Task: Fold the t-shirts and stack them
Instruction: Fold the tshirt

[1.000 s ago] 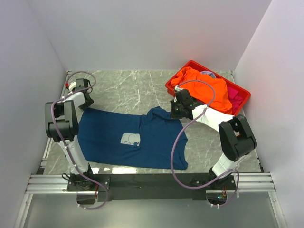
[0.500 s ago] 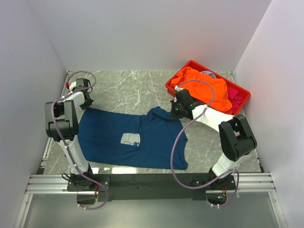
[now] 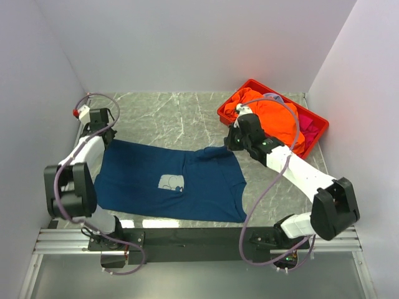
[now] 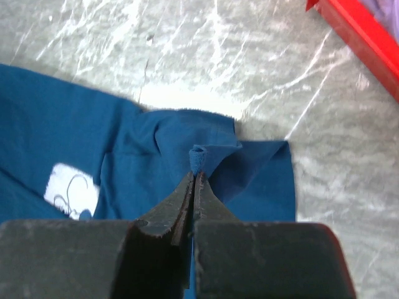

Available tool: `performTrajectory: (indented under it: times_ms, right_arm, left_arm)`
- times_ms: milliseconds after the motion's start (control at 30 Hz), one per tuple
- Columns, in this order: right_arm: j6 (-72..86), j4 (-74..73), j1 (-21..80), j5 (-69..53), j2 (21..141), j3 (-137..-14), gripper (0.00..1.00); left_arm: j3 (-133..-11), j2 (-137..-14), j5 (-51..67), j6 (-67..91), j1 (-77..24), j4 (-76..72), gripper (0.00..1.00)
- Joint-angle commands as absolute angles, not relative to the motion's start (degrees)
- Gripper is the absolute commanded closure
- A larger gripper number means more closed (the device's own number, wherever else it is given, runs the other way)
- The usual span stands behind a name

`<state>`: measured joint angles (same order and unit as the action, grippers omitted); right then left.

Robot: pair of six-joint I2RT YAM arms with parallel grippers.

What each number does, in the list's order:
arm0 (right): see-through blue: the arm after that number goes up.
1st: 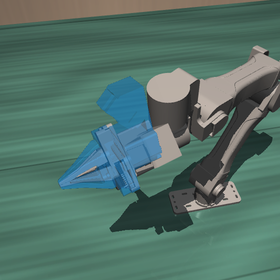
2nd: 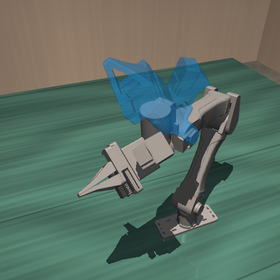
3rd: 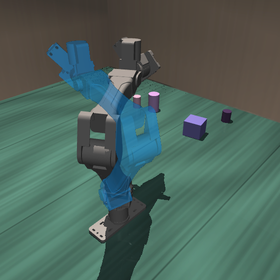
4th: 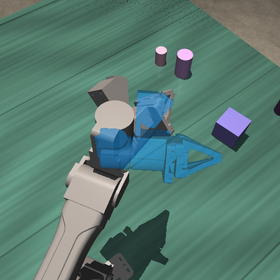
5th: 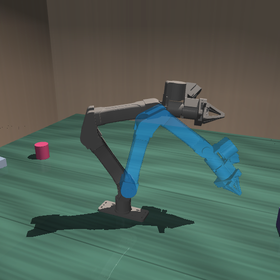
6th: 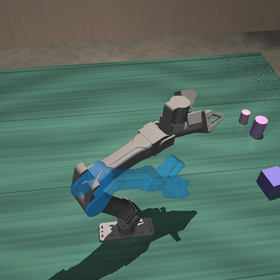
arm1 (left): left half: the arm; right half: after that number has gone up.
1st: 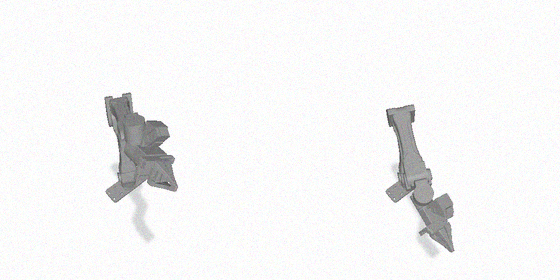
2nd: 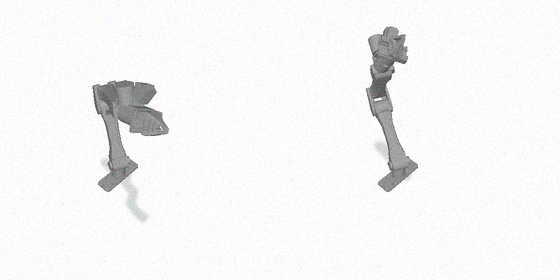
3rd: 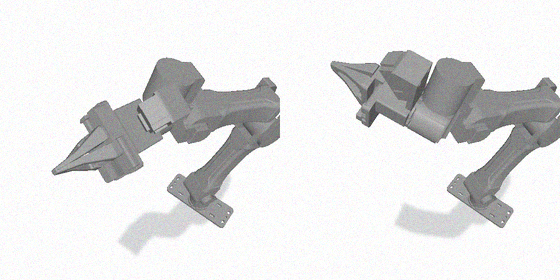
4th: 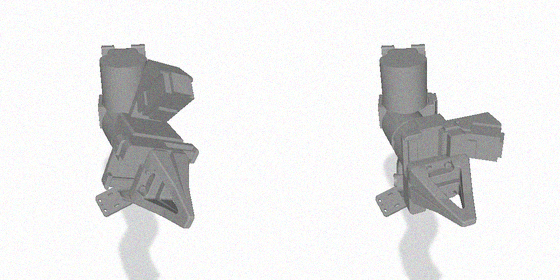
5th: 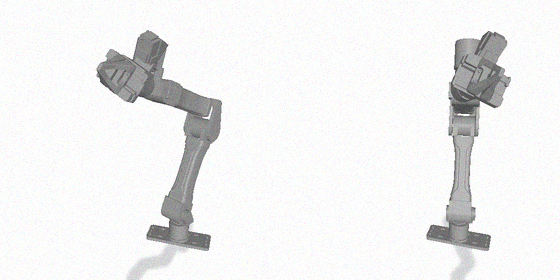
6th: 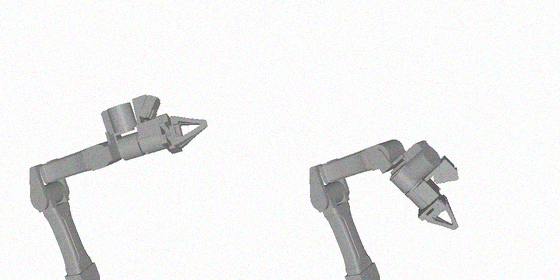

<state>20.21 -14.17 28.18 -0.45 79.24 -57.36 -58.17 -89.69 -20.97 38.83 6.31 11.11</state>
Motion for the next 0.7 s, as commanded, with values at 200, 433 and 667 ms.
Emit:
performTrajectory:
  times_ms: [200,433,667]
  right_arm:
    - [23.2,-22.8,36.3,8.0,69.5,-51.6,1.0]
    - [27.5,-28.7,43.9,12.5,61.8,-46.5,1.0]
    - [32.3,-33.0,49.4,15.2,59.2,-44.3,1.0]
  left_arm:
    - [-50.3,-82.1,-26.5,40.0,6.7,8.0,0.99]
    - [-44.0,-76.5,-29.7,40.4,8.6,5.7,0.99]
    - [-40.0,-71.5,-32.9,41.1,9.7,4.8,0.99]
